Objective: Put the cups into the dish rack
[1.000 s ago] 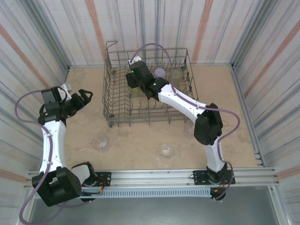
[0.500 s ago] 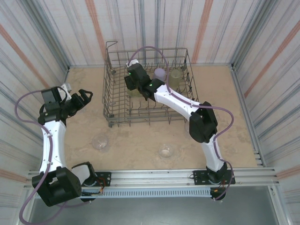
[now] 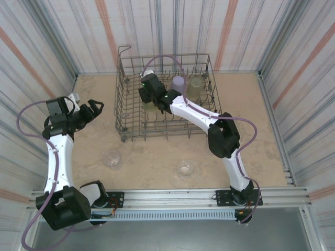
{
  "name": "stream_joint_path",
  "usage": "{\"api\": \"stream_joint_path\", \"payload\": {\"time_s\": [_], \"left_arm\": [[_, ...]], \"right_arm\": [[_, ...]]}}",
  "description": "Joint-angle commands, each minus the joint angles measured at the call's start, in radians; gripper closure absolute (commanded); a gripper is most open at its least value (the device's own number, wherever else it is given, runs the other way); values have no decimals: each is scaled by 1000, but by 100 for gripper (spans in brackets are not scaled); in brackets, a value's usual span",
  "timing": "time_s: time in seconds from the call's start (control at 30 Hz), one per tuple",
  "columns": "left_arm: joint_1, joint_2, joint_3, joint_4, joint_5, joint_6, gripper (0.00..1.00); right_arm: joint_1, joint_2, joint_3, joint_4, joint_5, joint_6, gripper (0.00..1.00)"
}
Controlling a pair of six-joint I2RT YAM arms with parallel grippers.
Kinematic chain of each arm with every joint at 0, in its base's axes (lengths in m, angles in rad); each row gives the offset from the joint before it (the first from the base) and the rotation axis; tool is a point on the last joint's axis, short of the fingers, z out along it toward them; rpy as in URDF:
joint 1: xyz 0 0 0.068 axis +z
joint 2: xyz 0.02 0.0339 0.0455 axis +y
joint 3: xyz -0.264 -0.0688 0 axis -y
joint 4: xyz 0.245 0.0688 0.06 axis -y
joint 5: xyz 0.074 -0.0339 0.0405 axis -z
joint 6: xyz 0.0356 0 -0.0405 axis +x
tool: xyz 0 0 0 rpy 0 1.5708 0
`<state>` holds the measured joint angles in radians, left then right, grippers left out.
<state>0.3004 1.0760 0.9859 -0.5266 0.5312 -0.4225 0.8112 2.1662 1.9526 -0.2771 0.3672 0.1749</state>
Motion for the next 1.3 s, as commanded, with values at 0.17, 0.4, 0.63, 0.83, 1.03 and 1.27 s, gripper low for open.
{"api": "stream_joint_path", "payload": {"time_s": [0.17, 0.4, 0.63, 0.83, 1.03, 1.27], "left_arm": [[8, -14, -6, 5, 24, 0, 1], [9, -13, -5, 5, 26, -1, 1], [8, -21, -4, 4, 18, 1, 1], [9, -19, -6, 4, 21, 0, 1], [8, -20, -7, 5, 24, 0, 1], [8, -19, -7, 7, 26, -4, 1]], "right_arm": [[-22, 37, 37, 28, -13, 58, 52], [-27, 63, 39, 18, -2, 102, 52], [-18, 71, 39, 7, -10, 138, 46], [1, 54, 39, 7, -17, 137, 44], [6, 82, 46, -2, -14, 139, 40], [16, 79, 43, -30, -11, 152, 27]]}}
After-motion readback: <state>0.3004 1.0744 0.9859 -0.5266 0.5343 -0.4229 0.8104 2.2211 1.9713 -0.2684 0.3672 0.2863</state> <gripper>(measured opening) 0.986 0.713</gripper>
